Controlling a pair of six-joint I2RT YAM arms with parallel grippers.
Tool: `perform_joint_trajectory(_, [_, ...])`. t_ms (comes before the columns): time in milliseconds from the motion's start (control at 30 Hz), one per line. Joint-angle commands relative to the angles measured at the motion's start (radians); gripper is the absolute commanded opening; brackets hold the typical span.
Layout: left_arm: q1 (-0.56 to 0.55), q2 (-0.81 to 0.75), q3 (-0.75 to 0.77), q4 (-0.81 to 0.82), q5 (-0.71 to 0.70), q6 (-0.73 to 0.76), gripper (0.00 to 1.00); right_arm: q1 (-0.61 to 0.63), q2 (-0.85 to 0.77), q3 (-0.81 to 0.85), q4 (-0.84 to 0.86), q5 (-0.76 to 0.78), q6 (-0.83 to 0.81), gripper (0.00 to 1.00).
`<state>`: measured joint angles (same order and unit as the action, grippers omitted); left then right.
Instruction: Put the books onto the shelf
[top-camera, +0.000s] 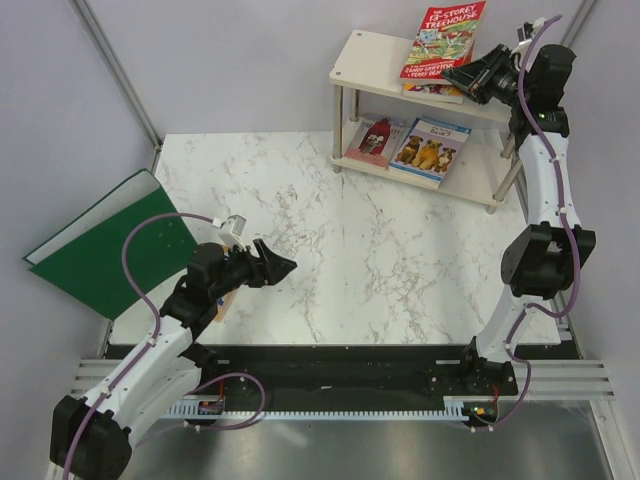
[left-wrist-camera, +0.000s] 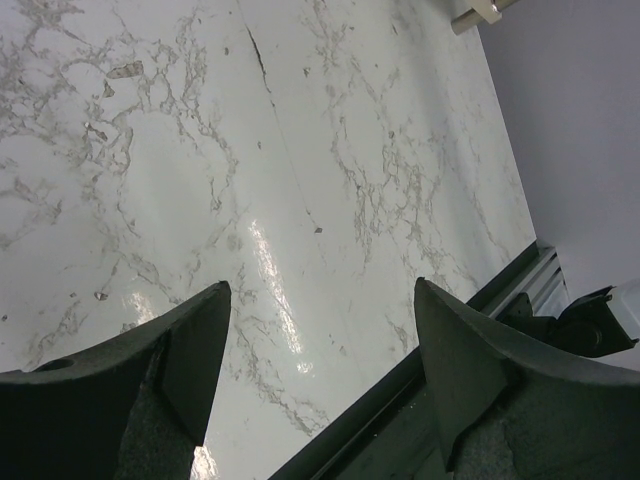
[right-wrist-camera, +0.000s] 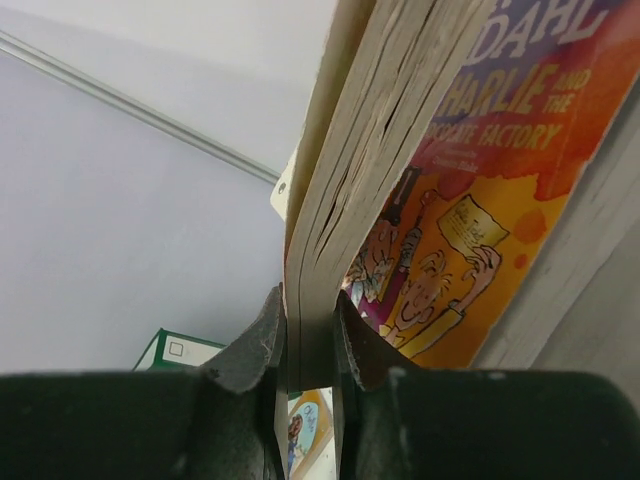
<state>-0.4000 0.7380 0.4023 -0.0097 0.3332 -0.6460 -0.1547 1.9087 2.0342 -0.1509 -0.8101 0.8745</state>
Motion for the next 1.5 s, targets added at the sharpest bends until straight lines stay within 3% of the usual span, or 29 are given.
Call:
perform_joint_trajectory(0, [-0.002, 0.004, 0.009, 0.016, 0.003, -0.012, 0.8, -0.025, -0.037, -0.008, 0.077, -0.044, 0.029, 0.0])
perform_joint_trajectory(400, [-0.003, 0.021, 0.015, 0.019, 0.007, -0.021, 0.8, -0.057, -0.03, -0.043, 0.077, -0.075, 0.06, 0.12])
perform_joint_trajectory(667, [-0.005, 0.018, 0.004, 0.019, 0.007, -0.026, 0.8, -0.062, -0.036, -0.049, 0.076, -0.104, 0.077, 0.03])
perform_joint_trajectory(1233, [-0.003, 0.021, -0.034, 0.042, 0.007, -0.04, 0.79, -0.066, -0.034, -0.091, 0.076, -0.147, 0.095, 0.03])
perform_joint_trajectory(1400, [-0.005, 0.024, -0.039, 0.047, 0.009, -0.043, 0.8, -0.069, -0.034, -0.104, 0.076, -0.162, 0.103, 0.07])
perform_joint_trajectory(1467, [-0.005, 0.024, -0.042, 0.048, 0.009, -0.043, 0.79, -0.074, -0.036, -0.115, 0.074, -0.166, 0.106, 0.17])
